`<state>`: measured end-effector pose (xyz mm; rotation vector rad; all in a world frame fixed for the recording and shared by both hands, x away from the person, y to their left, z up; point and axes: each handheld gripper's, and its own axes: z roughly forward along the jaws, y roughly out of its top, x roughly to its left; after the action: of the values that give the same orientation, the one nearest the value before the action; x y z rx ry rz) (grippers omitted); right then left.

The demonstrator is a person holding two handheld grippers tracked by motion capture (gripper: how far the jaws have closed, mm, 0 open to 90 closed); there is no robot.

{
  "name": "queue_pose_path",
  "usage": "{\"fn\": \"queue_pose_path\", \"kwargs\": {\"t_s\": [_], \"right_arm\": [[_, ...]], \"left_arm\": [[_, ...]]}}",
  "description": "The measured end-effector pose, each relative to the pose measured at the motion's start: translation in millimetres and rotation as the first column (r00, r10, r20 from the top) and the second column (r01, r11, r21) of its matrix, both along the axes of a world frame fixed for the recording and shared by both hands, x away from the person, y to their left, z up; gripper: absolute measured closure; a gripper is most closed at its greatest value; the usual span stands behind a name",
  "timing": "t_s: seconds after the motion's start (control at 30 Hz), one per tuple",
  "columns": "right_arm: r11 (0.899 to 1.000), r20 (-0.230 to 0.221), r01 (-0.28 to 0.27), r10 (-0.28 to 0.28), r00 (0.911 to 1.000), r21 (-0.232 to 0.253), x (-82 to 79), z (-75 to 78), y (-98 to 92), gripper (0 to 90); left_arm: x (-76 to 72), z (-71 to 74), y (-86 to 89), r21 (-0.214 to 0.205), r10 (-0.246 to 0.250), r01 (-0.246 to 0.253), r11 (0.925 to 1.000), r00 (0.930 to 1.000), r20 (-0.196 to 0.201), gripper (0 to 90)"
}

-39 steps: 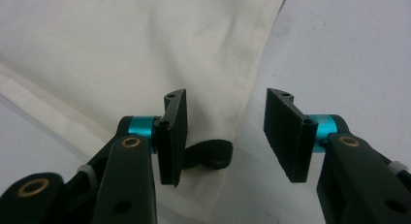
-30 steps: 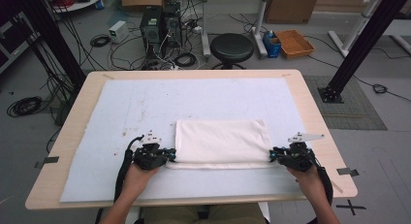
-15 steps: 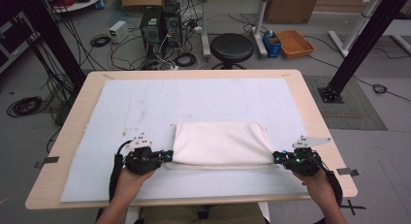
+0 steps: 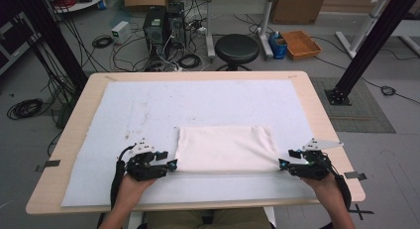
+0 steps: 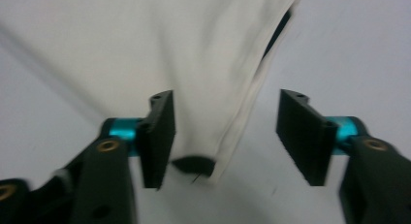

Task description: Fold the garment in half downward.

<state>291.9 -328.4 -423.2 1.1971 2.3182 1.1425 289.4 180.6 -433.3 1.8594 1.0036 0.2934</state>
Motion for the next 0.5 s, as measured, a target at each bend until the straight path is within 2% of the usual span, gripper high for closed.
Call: {"fn": "queue_pose_path", "kwargs": {"t_s": [0.03, 0.07, 0.17, 0.23, 0.27, 0.3, 0.33, 0.43, 0.5], "right_arm": [[1.000, 0.041, 0.015, -0.015, 0.9990, 0.010, -0.1, 2.5, -1.2, 33.5], [0.999, 0.088, 0.040, -0.041, 0.9953, 0.012, -0.2, 5.4, -1.4, 28.0], [0.997, 0.166, 0.079, -0.080, 0.9829, 0.015, 4.1, 11.0, -1.0, 22.3], [0.994, 0.181, 0.108, -0.112, 0.9772, 0.029, 10.7, 15.1, 0.7, 21.2], [0.994, 0.181, 0.108, -0.112, 0.9772, 0.029, 10.7, 15.1, 0.7, 21.2], [0.993, 0.195, 0.114, -0.118, 0.9737, 0.034, 21.0, 18.3, 3.2, 21.2], [0.993, 0.195, 0.114, -0.118, 0.9737, 0.034, 21.0, 18.3, 3.2, 21.2], [0.993, 0.196, 0.120, -0.118, 0.9735, -0.003, 40.1, 18.2, 5.9, 21.8], [0.993, 0.202, 0.117, -0.116, 0.9725, 0.008, 42.5, 15.1, 6.0, 23.2]], "left_arm": [[0.0, 0.0, 0.0, 0.000, 0.000, 0.000, 1.0000, 1.0000, 0.000, 40.1], [4.2, 6.6, 3.4, -0.032, 0.019, -0.017, 0.9993, 0.9981, 0.059, 37.1], [13.5, 13.7, 6.2, -0.055, 0.040, -0.033, 0.9979, 0.9919, 0.121, 29.9], [20.9, 16.9, 7.7, -0.063, 0.052, -0.043, 0.9971, 0.9868, 0.154, 27.8], [20.9, 16.9, 7.7, -0.063, 0.052, -0.043, 0.9971, 0.9868, 0.154, 27.8], [28.7, 18.8, 9.3, -0.077, 0.063, -0.049, 0.9958, 0.9802, 0.188, 27.8], [28.7, 18.8, 9.3, -0.077, 0.063, -0.049, 0.9958, 0.9802, 0.188, 27.9], [33.9, 17.1, 16.3, -0.098, 0.032, -0.009, 0.9951, 0.9725, 0.231, 28.0], [32.9, 16.2, 18.2, -0.102, 0.029, -0.004, 0.9948, 0.9701, 0.241, 28.1]]}}
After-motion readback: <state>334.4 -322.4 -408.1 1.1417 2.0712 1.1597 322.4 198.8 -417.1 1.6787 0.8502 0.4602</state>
